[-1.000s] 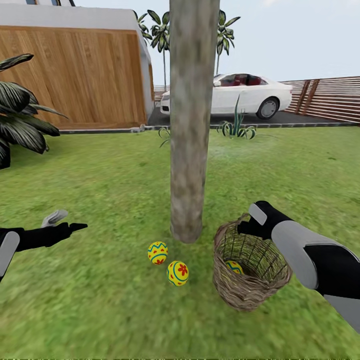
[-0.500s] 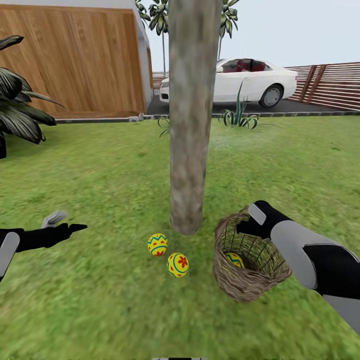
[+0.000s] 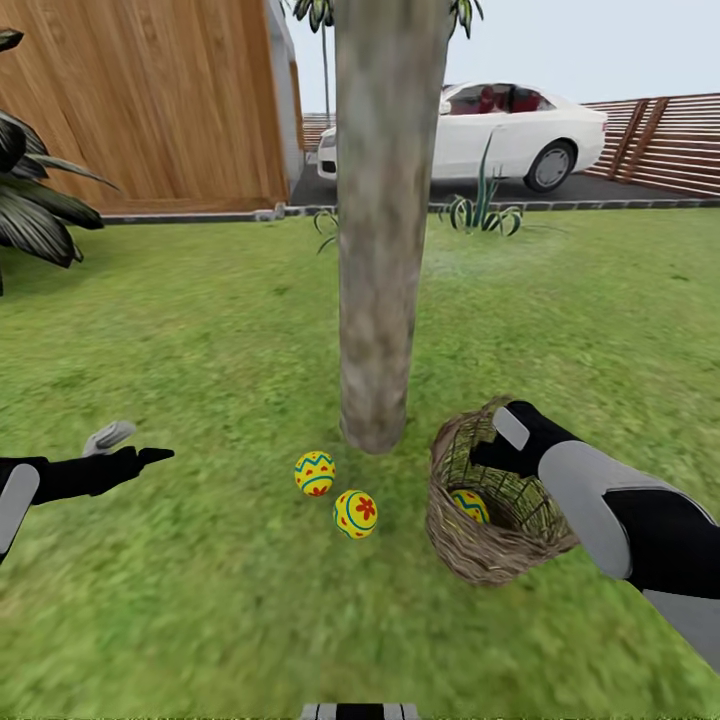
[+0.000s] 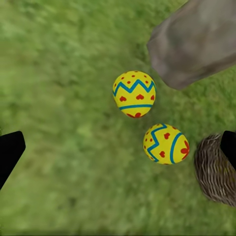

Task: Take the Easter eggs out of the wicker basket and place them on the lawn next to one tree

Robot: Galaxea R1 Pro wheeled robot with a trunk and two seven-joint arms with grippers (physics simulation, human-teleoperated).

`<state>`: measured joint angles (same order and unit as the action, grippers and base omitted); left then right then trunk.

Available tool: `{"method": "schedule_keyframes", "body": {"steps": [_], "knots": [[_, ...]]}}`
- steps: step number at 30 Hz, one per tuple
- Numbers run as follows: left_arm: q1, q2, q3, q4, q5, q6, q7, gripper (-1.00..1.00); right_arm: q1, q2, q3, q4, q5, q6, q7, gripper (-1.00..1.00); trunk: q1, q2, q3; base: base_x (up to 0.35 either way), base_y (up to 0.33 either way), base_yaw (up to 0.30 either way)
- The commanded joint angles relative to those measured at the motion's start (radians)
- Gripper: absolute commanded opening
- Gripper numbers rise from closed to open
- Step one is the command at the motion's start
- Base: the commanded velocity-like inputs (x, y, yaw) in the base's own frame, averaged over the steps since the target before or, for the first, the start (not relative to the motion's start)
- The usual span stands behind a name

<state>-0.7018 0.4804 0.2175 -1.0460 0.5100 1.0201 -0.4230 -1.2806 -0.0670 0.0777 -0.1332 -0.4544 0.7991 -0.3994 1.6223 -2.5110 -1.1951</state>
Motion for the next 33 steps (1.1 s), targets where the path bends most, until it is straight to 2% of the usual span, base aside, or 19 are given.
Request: {"method": "schedule_keyframes", "body": {"steps": [1,33], "knots": [[-0.001,0.000,0.002,0.000,-0.006,0.005,-0.008,1.00,0.000,0.000,0.008,-0.001,-0.010,0.005,-0.006,1.00,0.000,-0.001,-0.005,0.000,0.000,0.000],[-0.001,0.000,0.002,0.001,-0.008,0.005,-0.008,1.00,0.000,0.004,0.008,-0.001,-0.010,0.003,-0.006,1.00,0.015,-0.008,-0.129,0.000,0.000,0.000]]}}
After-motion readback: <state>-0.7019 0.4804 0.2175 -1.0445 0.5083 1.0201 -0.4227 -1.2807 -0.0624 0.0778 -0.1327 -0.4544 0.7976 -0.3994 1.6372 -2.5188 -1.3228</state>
